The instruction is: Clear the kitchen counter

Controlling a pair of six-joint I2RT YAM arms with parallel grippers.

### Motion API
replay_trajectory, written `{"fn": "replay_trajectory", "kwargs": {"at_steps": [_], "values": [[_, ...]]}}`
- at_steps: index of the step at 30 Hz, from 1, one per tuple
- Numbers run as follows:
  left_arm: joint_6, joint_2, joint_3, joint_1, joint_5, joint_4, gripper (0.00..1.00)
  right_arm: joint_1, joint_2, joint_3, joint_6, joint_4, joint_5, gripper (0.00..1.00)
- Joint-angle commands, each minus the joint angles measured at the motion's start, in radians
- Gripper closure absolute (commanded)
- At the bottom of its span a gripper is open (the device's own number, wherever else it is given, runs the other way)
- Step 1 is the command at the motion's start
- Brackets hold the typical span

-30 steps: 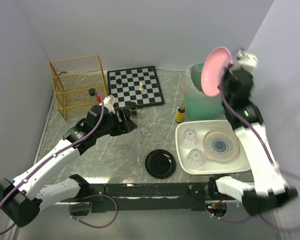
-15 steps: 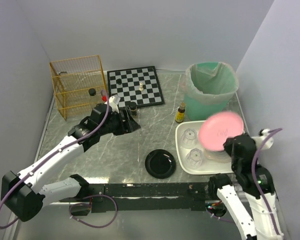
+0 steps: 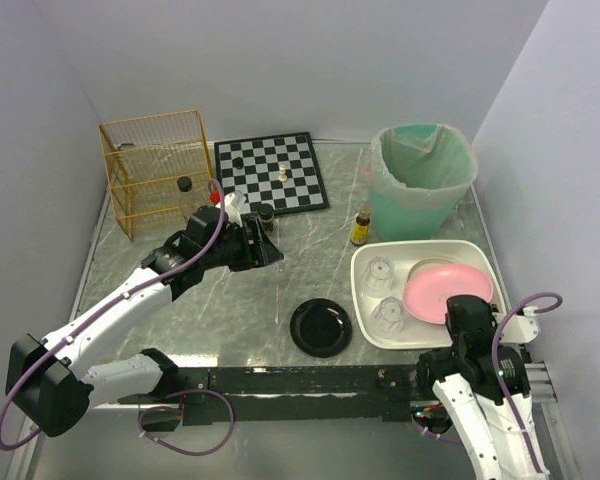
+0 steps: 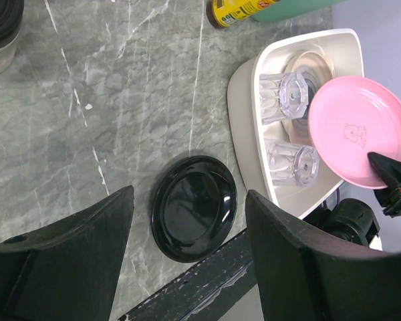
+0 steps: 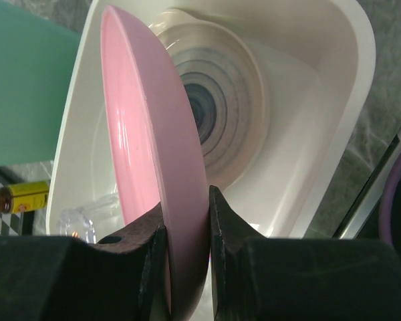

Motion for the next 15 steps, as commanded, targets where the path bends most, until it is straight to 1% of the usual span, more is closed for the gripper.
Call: {"fn": "replay_trajectory", "kwargs": {"at_steps": [1,10,15], "values": [[0.017,-0.008,0.006,0.003,0.017,0.044,0.28,0.006,-0.026,-0.039,0.12,0.056,0.037,1.0],[0.025,-0.008,-0.002,0.003,0.022,0.041,0.28,0.004,0.083,-0.076,0.048,0.229,0.032,1.0],[0.031,-0.01,-0.002,0.004,0.017,0.038,0.28,-0.033,0.142,-0.085,0.006,0.295,0.005,1.0]]}}
